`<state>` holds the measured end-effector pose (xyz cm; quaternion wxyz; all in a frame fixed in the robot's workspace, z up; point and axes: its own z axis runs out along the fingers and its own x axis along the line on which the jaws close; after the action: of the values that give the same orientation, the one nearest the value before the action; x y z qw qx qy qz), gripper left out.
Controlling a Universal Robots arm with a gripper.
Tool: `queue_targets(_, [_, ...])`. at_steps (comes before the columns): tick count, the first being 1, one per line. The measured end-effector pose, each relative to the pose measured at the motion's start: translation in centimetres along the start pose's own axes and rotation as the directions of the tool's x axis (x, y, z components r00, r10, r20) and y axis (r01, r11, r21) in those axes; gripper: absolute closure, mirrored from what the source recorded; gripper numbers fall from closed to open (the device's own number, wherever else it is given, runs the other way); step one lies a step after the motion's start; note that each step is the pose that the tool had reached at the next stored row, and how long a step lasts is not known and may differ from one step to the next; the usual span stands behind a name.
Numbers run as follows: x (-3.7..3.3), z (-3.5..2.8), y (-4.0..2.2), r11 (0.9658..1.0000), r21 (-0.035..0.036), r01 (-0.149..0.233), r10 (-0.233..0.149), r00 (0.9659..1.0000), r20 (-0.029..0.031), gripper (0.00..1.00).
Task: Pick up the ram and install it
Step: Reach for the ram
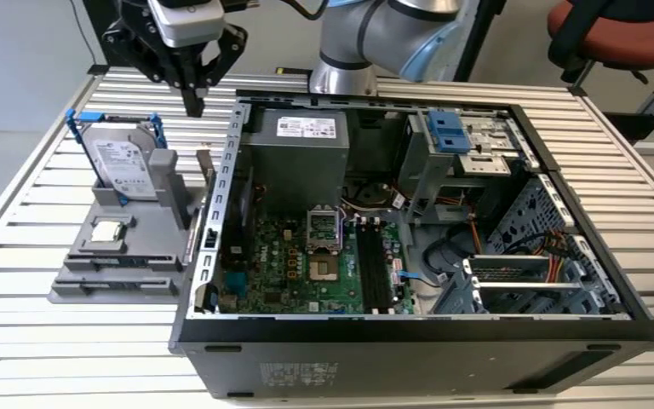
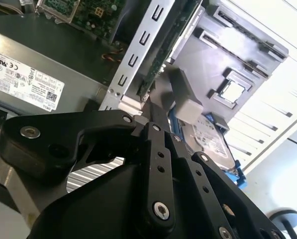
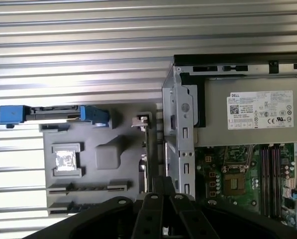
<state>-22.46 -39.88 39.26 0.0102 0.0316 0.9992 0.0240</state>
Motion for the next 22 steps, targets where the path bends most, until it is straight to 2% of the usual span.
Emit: queue_targets(22, [6.06,-0.13,-0.38,1.0000,-0.0002,0.005,-0.005,1.0000,-0.0002,1.00])
